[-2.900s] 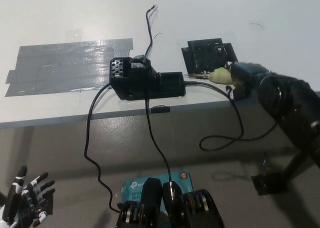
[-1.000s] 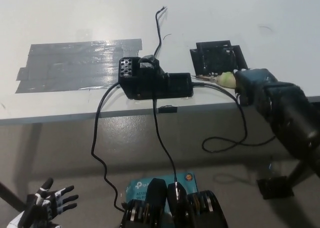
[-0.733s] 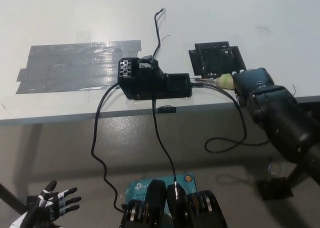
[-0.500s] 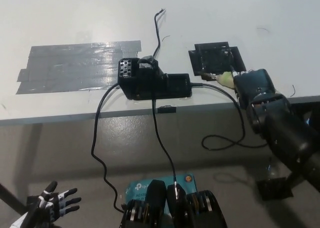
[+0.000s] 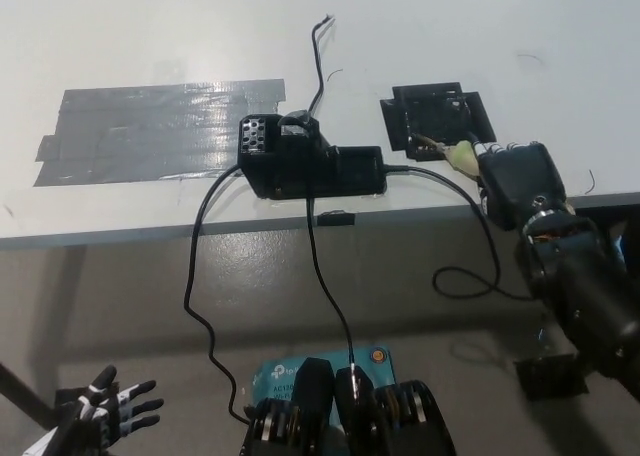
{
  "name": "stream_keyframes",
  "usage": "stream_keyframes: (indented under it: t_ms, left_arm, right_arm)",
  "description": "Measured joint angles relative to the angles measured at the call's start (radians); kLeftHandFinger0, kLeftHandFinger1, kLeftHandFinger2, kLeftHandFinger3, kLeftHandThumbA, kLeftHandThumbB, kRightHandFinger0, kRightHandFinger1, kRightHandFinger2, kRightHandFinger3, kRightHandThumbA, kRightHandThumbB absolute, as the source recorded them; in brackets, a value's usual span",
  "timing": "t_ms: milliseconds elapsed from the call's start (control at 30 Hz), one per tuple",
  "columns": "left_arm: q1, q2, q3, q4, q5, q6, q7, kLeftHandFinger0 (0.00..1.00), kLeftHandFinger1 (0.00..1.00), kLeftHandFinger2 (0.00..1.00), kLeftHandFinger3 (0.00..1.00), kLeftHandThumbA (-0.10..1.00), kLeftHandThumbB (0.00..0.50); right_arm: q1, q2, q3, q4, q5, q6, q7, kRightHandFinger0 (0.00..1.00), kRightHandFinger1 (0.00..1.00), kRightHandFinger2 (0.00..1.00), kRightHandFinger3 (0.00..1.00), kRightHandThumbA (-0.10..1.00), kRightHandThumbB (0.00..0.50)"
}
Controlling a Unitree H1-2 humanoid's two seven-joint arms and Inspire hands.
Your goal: The robot uses its right hand to grab and lift the soldering gun kept on the middle of the table and puts it in its base
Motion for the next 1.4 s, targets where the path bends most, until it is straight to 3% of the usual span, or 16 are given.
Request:
stream_keyframes:
  t_ms: [133, 233, 367, 400, 467, 567, 633, 700, 767, 833, 900, 1000, 1067, 1200, 1300, 1400]
  left_arm:
    - [0.0, 0.001, 0.0, 0.001, 0.0, 0.0, -0.001, 1.0, 1.0, 1.0, 1.0, 1.0, 0.216]
    - [0.0, 0.002, 0.0, 0.002, 0.0, 0.0, -0.001, 1.0, 1.0, 1.0, 1.0, 1.0, 0.205]
    - [0.0, 0.003, 0.001, 0.002, -0.001, 0.002, -0.001, 1.0, 1.0, 1.0, 1.0, 1.0, 0.166]
    - [0.0, 0.003, 0.001, 0.002, -0.001, 0.002, -0.001, 1.0, 1.0, 1.0, 1.0, 1.0, 0.153]
    - [0.0, 0.005, 0.001, 0.002, -0.001, 0.003, -0.001, 1.0, 1.0, 1.0, 1.0, 1.0, 0.174]
    - [0.0, 0.007, 0.0, 0.002, -0.001, 0.003, -0.001, 1.0, 1.0, 1.0, 1.0, 1.0, 0.159]
    - [0.0, 0.007, 0.0, 0.002, -0.001, 0.003, -0.001, 1.0, 1.0, 1.0, 1.0, 1.0, 0.142]
    - [0.0, 0.007, 0.0, 0.002, -0.001, 0.005, -0.001, 1.0, 1.0, 1.0, 1.0, 1.0, 0.138]
    - [-0.002, 0.006, 0.001, 0.001, -0.002, 0.014, 0.0, 1.0, 1.0, 1.0, 1.0, 1.0, 0.131]
    - [-0.005, 0.006, 0.0, 0.0, -0.002, 0.022, 0.0, 1.0, 1.0, 1.0, 1.0, 1.0, 0.133]
    - [-0.004, 0.006, 0.0, 0.0, -0.001, 0.027, 0.0, 1.0, 1.0, 1.0, 1.0, 1.0, 0.158]
    - [-0.004, 0.006, -0.001, -0.001, 0.0, 0.032, 0.0, 1.0, 1.0, 1.0, 1.0, 1.0, 0.136]
    - [-0.001, 0.006, -0.003, -0.004, 0.001, 0.033, 0.0, 1.0, 1.0, 1.0, 1.0, 1.0, 0.125]
    - [0.001, 0.006, -0.004, -0.008, 0.004, 0.036, 0.0, 1.0, 1.0, 1.0, 1.0, 1.0, 0.083]
    - [0.001, 0.006, -0.005, -0.015, 0.006, 0.039, 0.0, 1.0, 1.0, 1.0, 1.0, 1.0, 0.085]
    - [-0.001, 0.006, -0.008, -0.018, 0.011, 0.039, 0.0, 1.0, 1.0, 1.0, 1.0, 1.0, 0.094]
  right_arm:
    - [0.018, -0.025, -0.024, -0.019, 0.016, -0.066, -0.038, 0.0, 0.37, 0.67, 0.4, -0.1, 0.0]
    - [0.027, -0.045, -0.032, -0.023, 0.027, -0.119, -0.067, 0.0, 0.29, 0.53, 0.27, -0.1, 0.0]
    - [0.031, -0.076, -0.034, -0.02, 0.036, -0.211, -0.125, 0.0, 0.21, 0.45, 0.57, -0.1, 0.105]
    - [0.03, -0.086, -0.034, -0.021, 0.038, -0.231, -0.131, 0.0, 0.15, 0.39, 0.58, -0.1, 0.116]
    - [0.026, -0.111, -0.035, -0.023, 0.042, -0.274, -0.138, 0.0, 0.11, 0.36, 0.53, -0.1, 0.136]
    - [0.013, -0.14, -0.039, -0.018, 0.05, -0.326, -0.143, 0.0, 0.12, 0.38, 0.47, 0.04, 0.084]
    - [0.002, -0.16, -0.039, -0.018, 0.049, -0.358, -0.143, 0.0, 0.07, 0.33, 0.4, -0.1, 0.099]
    - [-0.01, -0.169, -0.039, -0.017, 0.049, -0.382, -0.144, 0.0, 0.08, 0.33, 0.41, -0.1, 0.152]
    - [-0.035, -0.179, -0.043, -0.018, 0.049, -0.413, -0.148, 0.0, 0.05, 0.3, 0.39, -0.1, 0.122]
    - [-0.057, -0.182, -0.048, -0.022, 0.048, -0.433, -0.152, 0.0, 0.06, 0.36, 0.24, -0.09, 0.077]
    - [-0.078, -0.182, -0.048, -0.032, 0.044, -0.445, -0.152, 0.0, 0.08, 0.41, 0.36, -0.03, 0.145]
    - [-0.107, -0.176, -0.049, -0.037, 0.035, -0.453, -0.152, 0.0, 0.08, 0.42, 0.36, -0.1, 0.11]
    - [-0.118, -0.175, -0.049, -0.057, 0.031, -0.453, -0.149, 0.0, 0.08, 0.41, 0.23, -0.1, 0.08]
    - [-0.137, -0.166, -0.049, -0.064, 0.024, -0.464, -0.149, 0.0, 0.0, 0.36, 0.23, -0.1, 0.093]
    - [-0.156, -0.156, -0.048, -0.065, 0.016, -0.48, -0.146, 0.0, 0.0, 0.32, 0.39, -0.02, 0.14]
    - [-0.173, -0.147, -0.048, -0.066, 0.012, -0.496, -0.146, 0.0, 0.01, 0.32, 0.4, 0.01, 0.092]
